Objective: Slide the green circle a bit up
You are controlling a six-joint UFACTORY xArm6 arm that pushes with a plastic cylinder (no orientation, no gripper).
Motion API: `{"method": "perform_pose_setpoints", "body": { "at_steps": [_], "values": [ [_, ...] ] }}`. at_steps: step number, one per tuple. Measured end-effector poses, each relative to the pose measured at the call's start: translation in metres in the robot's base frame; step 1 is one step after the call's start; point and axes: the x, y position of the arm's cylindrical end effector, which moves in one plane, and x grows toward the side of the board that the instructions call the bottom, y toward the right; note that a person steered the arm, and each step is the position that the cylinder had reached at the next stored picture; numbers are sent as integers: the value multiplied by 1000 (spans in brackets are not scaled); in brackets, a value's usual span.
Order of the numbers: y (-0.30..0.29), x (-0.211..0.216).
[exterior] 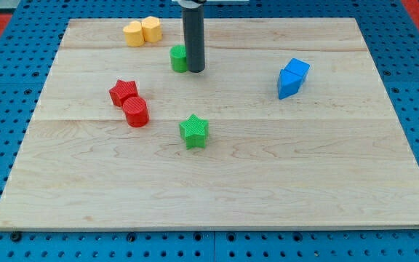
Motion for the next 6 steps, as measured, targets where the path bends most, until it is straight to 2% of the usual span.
{"method": "perform_pose_setpoints", "body": {
  "at_steps": [1,3,4,5,6],
  "values": [
    [-32,-23],
    [-54,-2],
    [-64,-23],
    [-62,-27],
    [3,15]
  ]
}}
